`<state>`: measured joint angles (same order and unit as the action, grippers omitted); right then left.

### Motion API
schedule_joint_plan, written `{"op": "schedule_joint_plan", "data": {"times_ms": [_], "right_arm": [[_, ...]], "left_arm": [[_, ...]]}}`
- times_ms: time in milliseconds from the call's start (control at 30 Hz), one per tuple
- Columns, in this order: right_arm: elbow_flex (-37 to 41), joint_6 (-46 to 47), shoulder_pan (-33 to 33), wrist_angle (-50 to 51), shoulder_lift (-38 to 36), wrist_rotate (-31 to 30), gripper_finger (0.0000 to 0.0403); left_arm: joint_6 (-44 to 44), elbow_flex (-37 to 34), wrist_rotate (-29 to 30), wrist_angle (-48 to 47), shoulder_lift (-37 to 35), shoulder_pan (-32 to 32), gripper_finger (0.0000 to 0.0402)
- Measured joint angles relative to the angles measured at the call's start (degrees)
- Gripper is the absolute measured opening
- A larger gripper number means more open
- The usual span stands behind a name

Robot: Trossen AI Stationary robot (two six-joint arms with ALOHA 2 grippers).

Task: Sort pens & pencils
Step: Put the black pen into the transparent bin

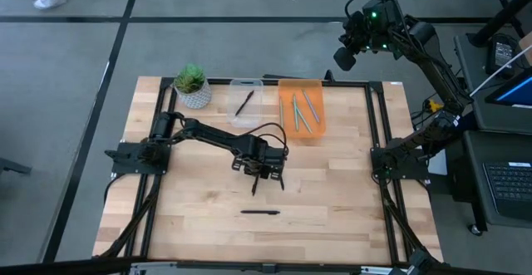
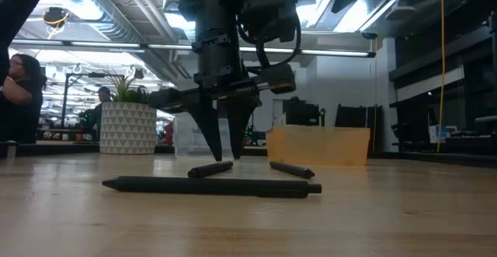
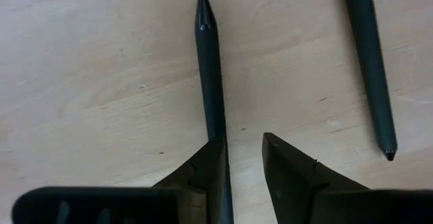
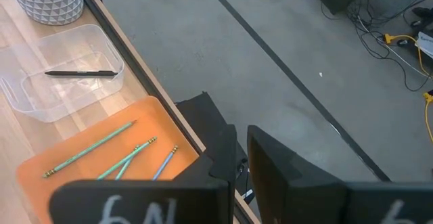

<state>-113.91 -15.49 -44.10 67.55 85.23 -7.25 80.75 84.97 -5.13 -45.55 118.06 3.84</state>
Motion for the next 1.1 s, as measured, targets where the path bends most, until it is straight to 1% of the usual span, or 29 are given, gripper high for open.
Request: {"op": "schedule_joint_plan", "data": {"times_ms": [133, 267, 633, 833, 1100], "right_arm": [[0.00, 0.00, 0.00, -0.02, 0.00, 0.00, 0.0039], [0.00, 0.00, 0.02, -0.02, 0.00, 0.00, 0.0039], [0.00, -0.02, 0.02, -0.02, 0.00, 0.00, 0.0039], [0.00, -0.02, 0.02, -0.02, 0.00, 0.00, 0.0039], [0.00, -0.02, 0.02, -0.02, 0.00, 0.00, 0.0039]], "left_arm": [[-0.36, 0.15, 0.03, 2.00, -0.43, -0.30, 0.0094], [-1.67, 0.40, -0.01, 1.24, -0.41, -0.49, 0.0094], [-1.86, 0.42, -0.34, -0.71, -0.41, -0.73, 0.0094], [-1.88, 0.42, -0.09, -3.94, -0.72, -0.84, 0.0094], [-1.90, 0.42, 0.21, -2.14, -0.72, -0.84, 0.0094]]}}
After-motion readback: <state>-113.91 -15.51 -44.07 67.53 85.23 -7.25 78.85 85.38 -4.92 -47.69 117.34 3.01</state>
